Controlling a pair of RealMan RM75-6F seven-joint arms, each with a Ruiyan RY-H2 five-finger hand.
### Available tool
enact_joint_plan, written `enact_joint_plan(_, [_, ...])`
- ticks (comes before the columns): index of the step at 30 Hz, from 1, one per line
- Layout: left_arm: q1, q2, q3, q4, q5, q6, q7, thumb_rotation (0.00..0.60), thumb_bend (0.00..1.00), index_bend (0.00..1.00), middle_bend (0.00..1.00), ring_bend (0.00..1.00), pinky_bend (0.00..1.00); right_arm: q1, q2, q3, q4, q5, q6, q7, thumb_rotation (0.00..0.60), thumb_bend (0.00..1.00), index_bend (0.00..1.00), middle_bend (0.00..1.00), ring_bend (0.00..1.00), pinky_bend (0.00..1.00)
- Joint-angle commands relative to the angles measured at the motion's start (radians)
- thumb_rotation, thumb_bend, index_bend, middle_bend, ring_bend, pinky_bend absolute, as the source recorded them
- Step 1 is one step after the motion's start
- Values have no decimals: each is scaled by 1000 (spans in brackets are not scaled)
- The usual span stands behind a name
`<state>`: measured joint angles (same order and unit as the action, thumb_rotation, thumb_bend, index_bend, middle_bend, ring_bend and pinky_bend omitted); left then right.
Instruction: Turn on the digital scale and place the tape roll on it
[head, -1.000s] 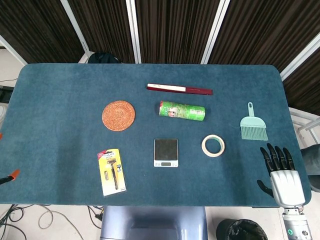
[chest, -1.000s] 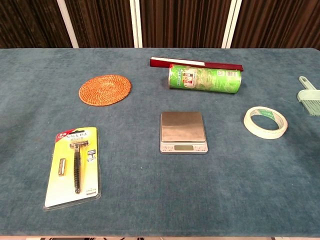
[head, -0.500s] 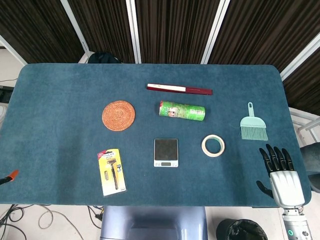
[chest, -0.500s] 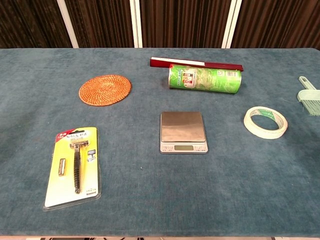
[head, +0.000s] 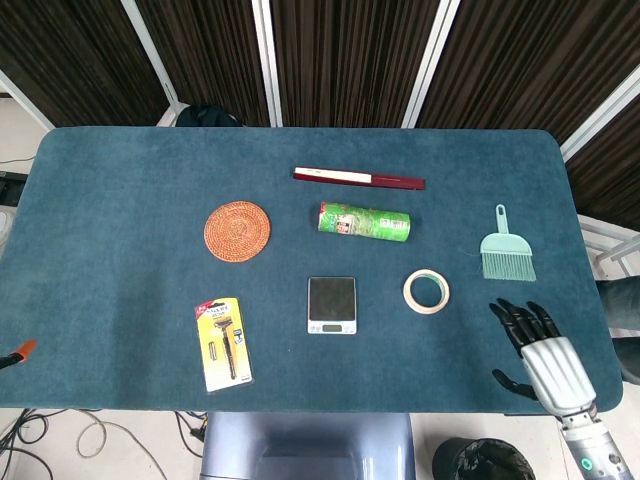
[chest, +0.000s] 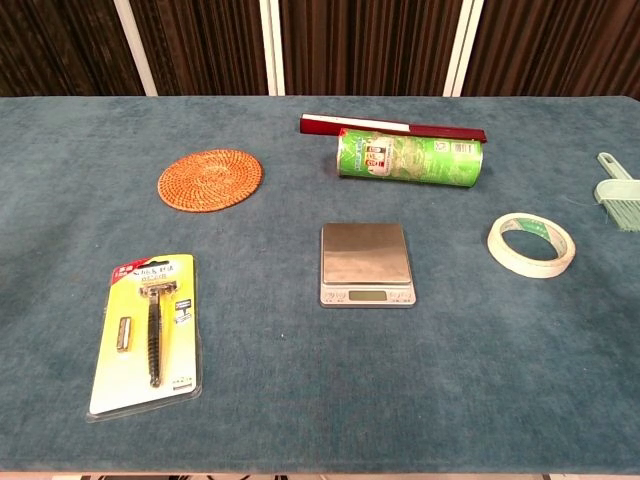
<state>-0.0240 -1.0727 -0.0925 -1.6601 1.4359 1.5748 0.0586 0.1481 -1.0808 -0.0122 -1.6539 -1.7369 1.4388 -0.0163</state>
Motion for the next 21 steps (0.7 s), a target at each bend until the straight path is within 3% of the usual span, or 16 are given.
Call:
enact_joint_plan(1, [-1, -4, 3, -2, 6, -1, 9, 600, 37, 0, 0, 0, 0, 78, 58, 12, -38, -25, -88, 21, 600, 408, 0, 270, 333, 323])
enact_joint_plan(5, [-2, -8, 7, -3, 11, -1, 19, 600, 37, 0, 0, 0, 0, 157, 75, 40, -73, -12, -188, 19, 600, 496, 0, 411, 486, 530])
enact_joint_plan(9, [-2, -9, 7, -3, 6, -4, 24, 600, 37, 0, 0, 0, 0, 216, 15, 77, -61, 19, -247, -10, 600, 633, 0, 593, 687, 705])
enact_joint_plan(14, [-2, -6, 3, -3, -2, -6, 20, 600, 37, 0, 0, 0, 0, 279, -130, 104, 36, 30, -284, -20, 600, 731, 0, 755, 848, 771])
enact_joint_plan(21, [-4, -4, -2, 1, -14, -12, 16, 600, 37, 0, 0, 0, 0, 336, -262, 85, 129, 11, -333, -56, 600, 763, 0, 793, 881, 809])
